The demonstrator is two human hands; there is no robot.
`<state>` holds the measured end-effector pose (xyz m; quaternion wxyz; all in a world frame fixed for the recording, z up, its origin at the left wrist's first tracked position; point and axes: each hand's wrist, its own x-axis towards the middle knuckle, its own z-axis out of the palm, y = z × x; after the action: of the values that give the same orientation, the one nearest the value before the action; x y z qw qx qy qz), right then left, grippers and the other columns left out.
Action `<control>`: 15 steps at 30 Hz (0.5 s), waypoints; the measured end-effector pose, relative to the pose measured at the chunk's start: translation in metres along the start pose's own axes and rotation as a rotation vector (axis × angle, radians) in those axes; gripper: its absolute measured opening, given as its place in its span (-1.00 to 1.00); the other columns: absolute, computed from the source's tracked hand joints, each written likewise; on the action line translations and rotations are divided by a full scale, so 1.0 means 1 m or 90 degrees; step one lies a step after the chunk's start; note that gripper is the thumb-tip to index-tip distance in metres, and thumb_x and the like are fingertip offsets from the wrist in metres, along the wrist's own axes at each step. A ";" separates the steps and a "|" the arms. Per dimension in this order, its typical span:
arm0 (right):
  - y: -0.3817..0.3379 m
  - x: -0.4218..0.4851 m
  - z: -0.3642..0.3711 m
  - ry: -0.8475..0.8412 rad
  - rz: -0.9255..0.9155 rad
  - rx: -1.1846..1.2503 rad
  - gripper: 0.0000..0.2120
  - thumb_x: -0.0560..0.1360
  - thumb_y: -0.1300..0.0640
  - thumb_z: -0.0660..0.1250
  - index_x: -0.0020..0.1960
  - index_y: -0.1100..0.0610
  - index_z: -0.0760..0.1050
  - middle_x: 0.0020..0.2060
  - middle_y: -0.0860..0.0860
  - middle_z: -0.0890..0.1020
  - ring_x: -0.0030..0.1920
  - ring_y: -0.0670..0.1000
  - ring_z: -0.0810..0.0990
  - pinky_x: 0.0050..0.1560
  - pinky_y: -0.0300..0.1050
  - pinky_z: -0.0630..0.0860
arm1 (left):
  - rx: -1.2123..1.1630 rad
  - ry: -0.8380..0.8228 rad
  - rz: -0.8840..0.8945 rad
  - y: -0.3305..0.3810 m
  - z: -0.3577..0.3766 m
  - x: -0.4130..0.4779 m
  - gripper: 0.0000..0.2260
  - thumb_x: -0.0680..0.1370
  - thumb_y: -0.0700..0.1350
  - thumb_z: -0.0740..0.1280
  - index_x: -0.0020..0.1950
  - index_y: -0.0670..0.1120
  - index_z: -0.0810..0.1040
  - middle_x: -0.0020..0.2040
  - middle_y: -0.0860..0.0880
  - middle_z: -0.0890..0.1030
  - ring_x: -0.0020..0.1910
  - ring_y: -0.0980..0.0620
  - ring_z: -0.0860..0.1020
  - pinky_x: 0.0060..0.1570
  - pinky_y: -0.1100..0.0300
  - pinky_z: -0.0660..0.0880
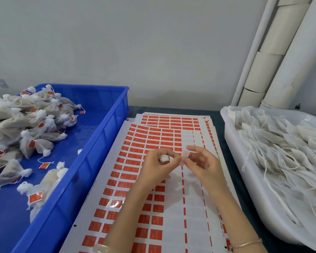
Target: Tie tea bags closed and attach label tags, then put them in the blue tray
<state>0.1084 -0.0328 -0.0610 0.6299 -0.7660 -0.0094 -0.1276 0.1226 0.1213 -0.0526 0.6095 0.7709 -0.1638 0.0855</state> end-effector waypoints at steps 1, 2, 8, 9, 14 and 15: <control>0.000 0.000 0.000 0.007 -0.012 -0.009 -0.71 0.42 0.08 0.48 0.10 -0.10 0.54 -0.08 -0.21 0.65 -0.06 -0.26 0.61 -0.19 -0.48 0.49 | 0.005 0.000 0.000 0.000 -0.001 0.000 -0.86 0.49 -0.10 0.44 -0.22 0.14 0.62 -0.28 0.18 0.63 -0.22 0.16 0.58 -0.30 0.43 0.49; 0.001 0.000 -0.001 0.014 -0.017 -0.014 -0.72 0.42 0.09 0.48 0.08 -0.11 0.54 -0.10 -0.19 0.66 -0.07 -0.25 0.62 -0.20 -0.49 0.48 | 0.008 -0.001 -0.001 0.000 -0.001 0.001 -0.85 0.49 -0.09 0.44 -0.22 0.16 0.61 -0.28 0.19 0.63 -0.22 0.17 0.58 -0.28 0.43 0.49; 0.001 0.000 -0.002 0.021 -0.006 -0.008 -0.74 0.45 0.13 0.45 0.10 -0.07 0.55 -0.10 -0.18 0.66 -0.08 -0.24 0.63 -0.20 -0.51 0.48 | -0.003 -0.024 -0.026 0.000 -0.001 0.001 -0.86 0.50 -0.05 0.43 -0.19 0.21 0.62 -0.24 0.25 0.64 -0.15 0.22 0.59 -0.23 0.45 0.48; 0.001 -0.001 -0.002 0.019 -0.007 -0.012 -0.75 0.46 0.13 0.45 0.10 -0.06 0.55 -0.09 -0.17 0.66 -0.09 -0.23 0.63 -0.20 -0.51 0.48 | -0.007 -0.027 -0.031 0.000 -0.001 0.000 -0.86 0.49 -0.05 0.43 -0.20 0.22 0.62 -0.24 0.25 0.64 -0.15 0.22 0.59 -0.23 0.45 0.48; 0.003 -0.001 -0.002 -0.013 -0.008 -0.009 -0.82 0.48 0.14 0.42 0.05 -0.07 0.56 -0.11 -0.22 0.66 -0.05 -0.23 0.62 -0.19 -0.50 0.48 | 0.012 -0.020 -0.055 -0.002 -0.001 0.001 -0.84 0.49 -0.10 0.44 -0.21 0.17 0.63 -0.29 0.26 0.63 -0.17 0.22 0.59 -0.27 0.46 0.48; 0.003 -0.001 -0.001 -0.018 -0.009 -0.002 -0.84 0.49 0.14 0.41 0.02 -0.08 0.56 -0.13 -0.26 0.66 -0.04 -0.25 0.61 -0.19 -0.51 0.47 | 0.010 -0.013 -0.058 -0.003 -0.001 0.001 -0.84 0.49 -0.12 0.43 -0.21 0.16 0.62 -0.30 0.26 0.63 -0.18 0.22 0.59 -0.28 0.46 0.48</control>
<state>0.1080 -0.0346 -0.0634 0.6279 -0.7685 -0.0237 -0.1208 0.1244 0.1224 -0.0545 0.6048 0.7833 -0.1340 0.0509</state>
